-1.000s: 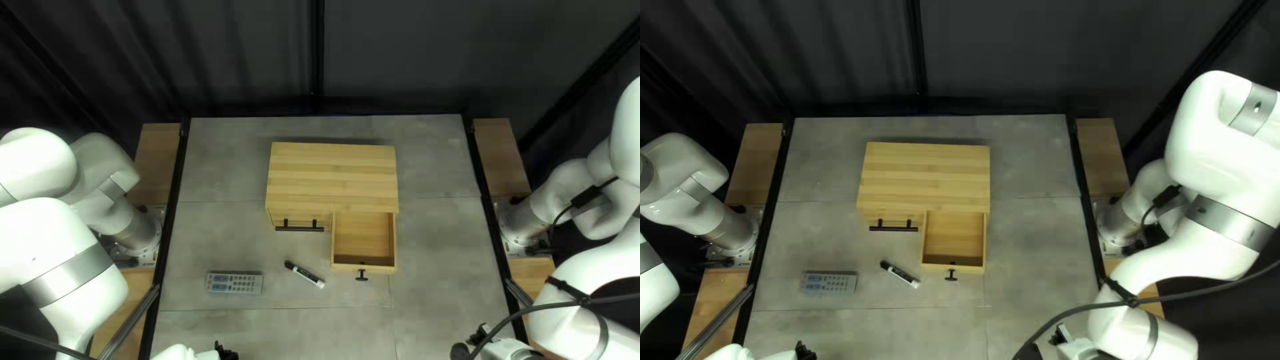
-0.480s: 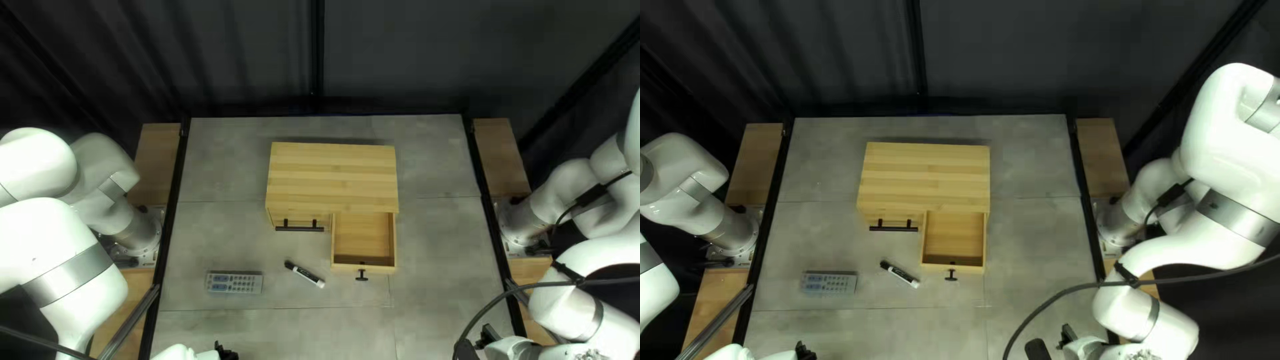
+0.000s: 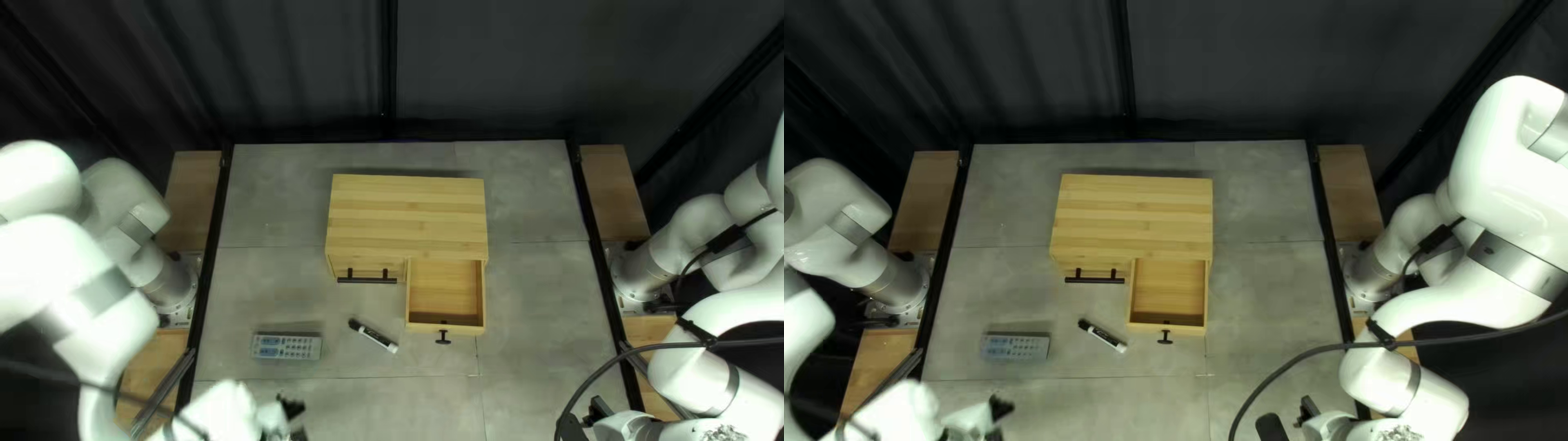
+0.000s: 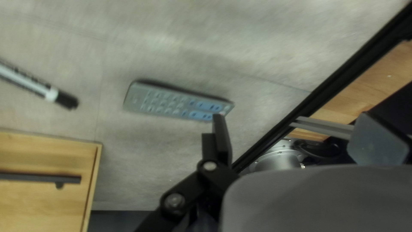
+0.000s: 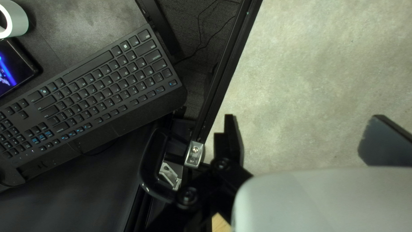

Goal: Open drawers and place objects into drawer and close

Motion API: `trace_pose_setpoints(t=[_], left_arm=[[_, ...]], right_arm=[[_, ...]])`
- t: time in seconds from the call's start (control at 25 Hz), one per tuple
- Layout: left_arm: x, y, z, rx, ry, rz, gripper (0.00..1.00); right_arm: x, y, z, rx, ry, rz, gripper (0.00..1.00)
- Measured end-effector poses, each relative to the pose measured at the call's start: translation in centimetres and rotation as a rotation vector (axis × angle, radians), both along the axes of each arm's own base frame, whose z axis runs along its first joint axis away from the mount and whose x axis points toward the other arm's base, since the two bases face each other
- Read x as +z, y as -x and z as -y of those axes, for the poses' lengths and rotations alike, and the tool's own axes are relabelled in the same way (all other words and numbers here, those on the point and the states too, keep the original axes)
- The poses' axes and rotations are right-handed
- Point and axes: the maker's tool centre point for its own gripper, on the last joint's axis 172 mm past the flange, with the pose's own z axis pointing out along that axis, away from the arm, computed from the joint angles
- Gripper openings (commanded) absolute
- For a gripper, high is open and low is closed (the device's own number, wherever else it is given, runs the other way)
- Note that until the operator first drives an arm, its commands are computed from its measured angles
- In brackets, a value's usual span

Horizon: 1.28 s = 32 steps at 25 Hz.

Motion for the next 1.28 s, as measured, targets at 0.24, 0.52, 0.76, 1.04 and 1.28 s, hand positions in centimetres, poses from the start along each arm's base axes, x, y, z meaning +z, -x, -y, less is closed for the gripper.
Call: trace_pose_setpoints(t=[0.24, 0.52, 0.76, 1.04, 1.28], left_arm=[[0.1, -0.7, -0.2, 0.178, 0.046, 0.05, 1.0], [0.1, -0.6, -0.2, 0.188, 0.052, 0.044, 1.0], [-1.6, -1.1, -0.9, 0.347, 0.082, 0.166, 1.0], [-4.1, -3.0, -2.2, 0.697, 0.143, 0.317, 1.0], [-5.6, -4.8, -2.3, 0.844, 0.128, 0.351, 1.0]], right_arm=[[0.0, 0.0, 0.0, 0.0, 0.0, 0.0, 1.0], [0.0, 0.0, 0.0, 0.0, 0.0, 0.0, 1.0], [0.0, 0.0, 0.0, 0.0, 0.0, 0.0, 1.0], [0.0, 0.0, 0.0, 0.0, 0.0, 0.0, 1.0], [0.0, 0.0, 0.0, 0.0, 0.0, 0.0, 1.0]])
